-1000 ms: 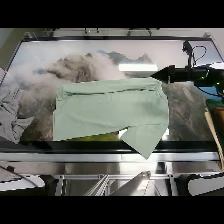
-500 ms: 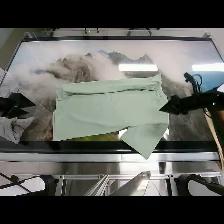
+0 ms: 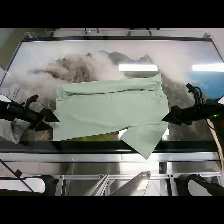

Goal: Fold the shirts.

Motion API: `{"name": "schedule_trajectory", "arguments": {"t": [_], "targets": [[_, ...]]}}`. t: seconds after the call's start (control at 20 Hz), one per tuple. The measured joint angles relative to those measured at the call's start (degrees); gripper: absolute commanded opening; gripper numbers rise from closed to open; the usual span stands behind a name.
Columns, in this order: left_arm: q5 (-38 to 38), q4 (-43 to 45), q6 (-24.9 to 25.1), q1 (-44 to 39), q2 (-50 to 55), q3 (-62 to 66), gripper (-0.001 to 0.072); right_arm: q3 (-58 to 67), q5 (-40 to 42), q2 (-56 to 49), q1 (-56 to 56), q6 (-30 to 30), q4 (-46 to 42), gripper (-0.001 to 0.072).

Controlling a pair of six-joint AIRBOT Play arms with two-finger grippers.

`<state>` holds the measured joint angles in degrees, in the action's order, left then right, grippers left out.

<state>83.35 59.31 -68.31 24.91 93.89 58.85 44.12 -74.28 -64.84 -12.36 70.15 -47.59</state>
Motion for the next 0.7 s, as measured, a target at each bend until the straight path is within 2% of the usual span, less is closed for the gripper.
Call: {"name": "schedule_trajectory", "arguments": {"t": [0.2,0.25,0.3,0.35,0.65,0.7], "targets": [[1.81,0.02,-0.26,-0.52,2.8,-0.33,0.0686,-0.22,-0.13,0.2,0.0,0.22,-0.2,0.0011],[2.84,0.24,-0.26,-0.9,3.15,-0.44,0.0595,-0.22,-0.13,0.22,0.0,0.24,-0.35,0.0011],[4.0,1.05,-0.2,-1.55,3.48,-0.55,0.0261,-0.24,-0.13,0.22,0.0,0.37,-0.68,0.0011],[3.21,2.97,0.15,-2.36,3.72,-0.66,0.0025,-0.24,-0.13,0.24,0.0,0.55,-1.64,0.0012],[0.17,2.58,4.33,-7.56,4.13,2.93,0.0029,-1.25,0.07,-0.11,0.0,10.29,-13.33,0.0023],[-0.07,2.64,4.39,-7.67,4.2,4.24,0.0029,-2.05,0.28,-0.17,0.0,11.98,-14.6,0.0129]]}}
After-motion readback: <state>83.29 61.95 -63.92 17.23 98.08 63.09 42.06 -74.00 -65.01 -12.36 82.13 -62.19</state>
